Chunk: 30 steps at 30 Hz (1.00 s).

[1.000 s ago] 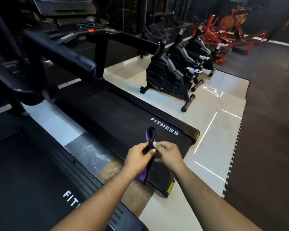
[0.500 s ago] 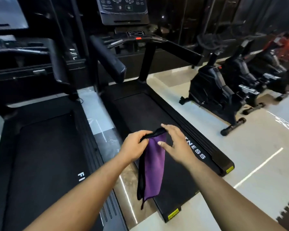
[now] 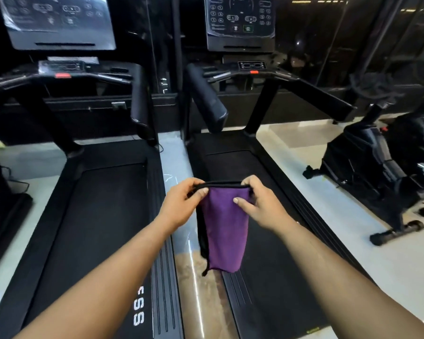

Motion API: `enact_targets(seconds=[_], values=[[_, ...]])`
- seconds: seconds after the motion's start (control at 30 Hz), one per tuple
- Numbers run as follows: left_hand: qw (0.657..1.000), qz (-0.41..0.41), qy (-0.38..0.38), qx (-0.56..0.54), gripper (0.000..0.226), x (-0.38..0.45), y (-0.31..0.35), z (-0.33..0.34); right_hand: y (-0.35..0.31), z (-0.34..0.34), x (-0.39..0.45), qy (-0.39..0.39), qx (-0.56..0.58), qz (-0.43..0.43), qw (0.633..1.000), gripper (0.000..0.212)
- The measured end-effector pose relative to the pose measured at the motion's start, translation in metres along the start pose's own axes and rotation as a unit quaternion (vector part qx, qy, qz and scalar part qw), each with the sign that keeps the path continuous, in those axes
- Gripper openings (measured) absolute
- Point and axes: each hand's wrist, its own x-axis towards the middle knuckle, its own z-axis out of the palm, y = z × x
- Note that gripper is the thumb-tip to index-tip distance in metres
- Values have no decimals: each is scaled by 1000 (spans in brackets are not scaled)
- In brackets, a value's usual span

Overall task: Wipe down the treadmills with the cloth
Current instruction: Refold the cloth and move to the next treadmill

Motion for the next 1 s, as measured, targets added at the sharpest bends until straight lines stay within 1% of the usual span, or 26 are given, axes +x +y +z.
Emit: enact_targets(seconds=[0.07,0.1,0.13,0.17,0.2,0.23,0.27,0.3,0.37,0.4,0.43,0.47,0.5,0.53,0.57,0.6,0.63,0.67,0.7,0.77,0.83,0.87,0.9,0.97,1.0], values=[[988,-25,68,-139,11,8,1,0,-15,8,24,15,66,6,998,30],[972,-43,79,-218,17,15,-1,-3,-24,12,42,26,110,8,994,31],[955,-59,59,-284,28,17,-3,-2,-31,13,52,32,164,15,986,33],[944,-66,26,-323,41,19,-10,0,-38,14,64,37,215,23,976,37],[942,-74,-15,-328,52,23,-20,0,-47,16,79,44,261,28,964,40],[941,-88,-56,-323,56,23,-31,3,-54,17,91,50,297,33,953,43],[943,-105,-82,-306,56,25,-39,4,-61,17,103,57,324,33,944,44],[943,-119,-91,-298,51,28,-45,6,-67,16,114,69,344,38,936,46],[944,-128,-57,-297,36,36,-49,5,-72,14,133,108,386,53,915,50],[944,-131,-42,-300,29,39,-48,3,-68,14,138,121,417,71,898,51],[943,-131,-34,-305,26,42,-48,0,-59,15,140,114,445,105,882,52],[944,-128,-29,-304,26,44,-47,-3,-48,20,137,74,455,153,874,54],[945,-128,-21,-301,28,45,-46,-5,-34,30,128,4,435,215,874,59],[945,-128,-7,-300,31,46,-45,-10,-23,44,117,-80,388,271,877,65],[945,-135,9,-298,34,48,-46,-13,-12,58,105,-147,341,306,877,66],[944,-143,24,-297,36,50,-47,-19,-4,72,98,-184,316,318,875,61],[944,-153,31,-291,34,52,-51,-22,1,83,95,-191,315,312,876,48],[945,-165,32,-280,28,54,-53,-27,2,91,96,-184,326,296,879,35],[949,-180,34,-258,23,53,-59,-35,0,100,100,-173,333,281,883,27],[959,-203,39,-196,14,53,-69,-48,-4,107,107,-119,346,265,892,25],[959,-226,43,-164,10,53,-79,-59,-1,113,115,-66,348,255,900,21],[957,-237,50,-162,15,55,-82,-62,3,114,119,-45,341,249,905,19],[953,-249,66,-157,26,58,-86,-64,7,115,122,-28,332,245,911,18],[949,-267,112,-126,49,65,-90,-64,13,118,130,-7,331,243,912,20],[946,-272,142,-103,56,68,-91,-64,14,121,134,-1,339,240,910,21]])
